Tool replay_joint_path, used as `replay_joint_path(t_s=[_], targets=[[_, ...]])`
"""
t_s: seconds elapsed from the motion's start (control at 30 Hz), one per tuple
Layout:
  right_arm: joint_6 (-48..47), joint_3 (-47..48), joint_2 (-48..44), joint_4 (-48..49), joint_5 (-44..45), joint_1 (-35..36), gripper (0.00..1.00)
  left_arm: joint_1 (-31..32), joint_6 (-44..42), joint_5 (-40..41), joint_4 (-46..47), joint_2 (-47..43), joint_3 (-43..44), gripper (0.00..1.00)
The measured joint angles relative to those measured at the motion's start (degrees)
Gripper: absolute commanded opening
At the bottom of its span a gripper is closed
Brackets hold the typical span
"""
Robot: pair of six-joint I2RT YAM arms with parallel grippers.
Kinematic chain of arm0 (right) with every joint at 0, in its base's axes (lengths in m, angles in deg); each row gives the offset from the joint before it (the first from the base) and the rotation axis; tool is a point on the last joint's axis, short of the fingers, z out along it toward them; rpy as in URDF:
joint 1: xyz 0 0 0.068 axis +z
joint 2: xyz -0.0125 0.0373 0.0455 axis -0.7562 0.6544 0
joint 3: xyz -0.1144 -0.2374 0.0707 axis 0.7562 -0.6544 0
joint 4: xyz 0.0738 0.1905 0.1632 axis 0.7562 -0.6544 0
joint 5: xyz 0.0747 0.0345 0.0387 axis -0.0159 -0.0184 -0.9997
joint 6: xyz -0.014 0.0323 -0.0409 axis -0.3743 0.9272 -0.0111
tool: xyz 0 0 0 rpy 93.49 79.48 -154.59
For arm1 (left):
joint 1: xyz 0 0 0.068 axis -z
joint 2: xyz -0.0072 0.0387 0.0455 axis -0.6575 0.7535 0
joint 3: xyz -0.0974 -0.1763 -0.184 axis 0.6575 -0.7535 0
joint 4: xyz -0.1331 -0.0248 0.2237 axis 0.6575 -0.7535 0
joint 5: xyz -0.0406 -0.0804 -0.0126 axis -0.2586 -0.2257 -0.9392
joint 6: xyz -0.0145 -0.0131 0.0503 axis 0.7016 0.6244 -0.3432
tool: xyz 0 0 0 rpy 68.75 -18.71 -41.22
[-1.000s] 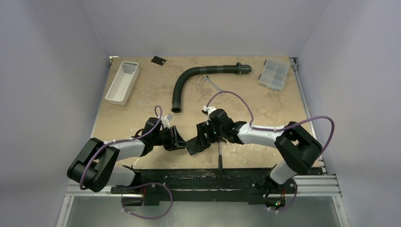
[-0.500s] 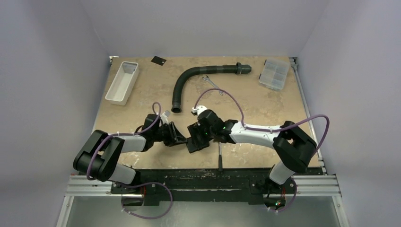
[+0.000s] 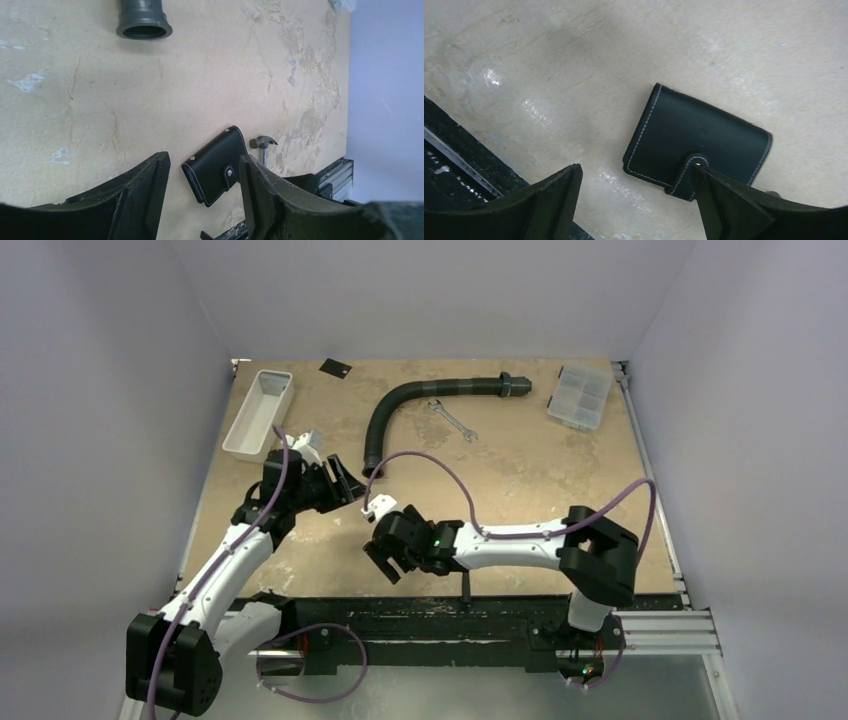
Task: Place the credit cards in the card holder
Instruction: Move the card holder to the center of the board.
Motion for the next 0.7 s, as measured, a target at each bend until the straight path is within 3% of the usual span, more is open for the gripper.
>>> replay_joint_path(t_s=[0.13, 0.27, 0.4, 0.47, 0.7], targets=[[1.49, 1.55, 4.98, -0.28, 2.1, 1.49, 0.88, -0.09, -0.76, 2.99, -4.37, -1.11, 1.75, 0.57], [3.74, 4.7, 8.83, -1.88, 7.65, 1.73, 0.79, -0.09, -1.57, 6.43, -8.7, -1.03, 1.84, 0.55], [4.28, 6.45, 11.23, -2.34, 13.18, 0.31, 0.59, -0.11, -2.03, 8.63, -11.15, -0.87, 1.86, 0.55], [4.04, 6.69, 11.41, -1.92, 13.51, -1.95, 0.5, -0.11, -2.05, 9.29, -11.72, -0.98, 1.86, 0.55], [2.97, 9.38, 13.88, 0.35, 12.76, -16.02, 0.48, -0.13, -2.12, 10.32, -12.92, -3.67, 1.86, 0.55]])
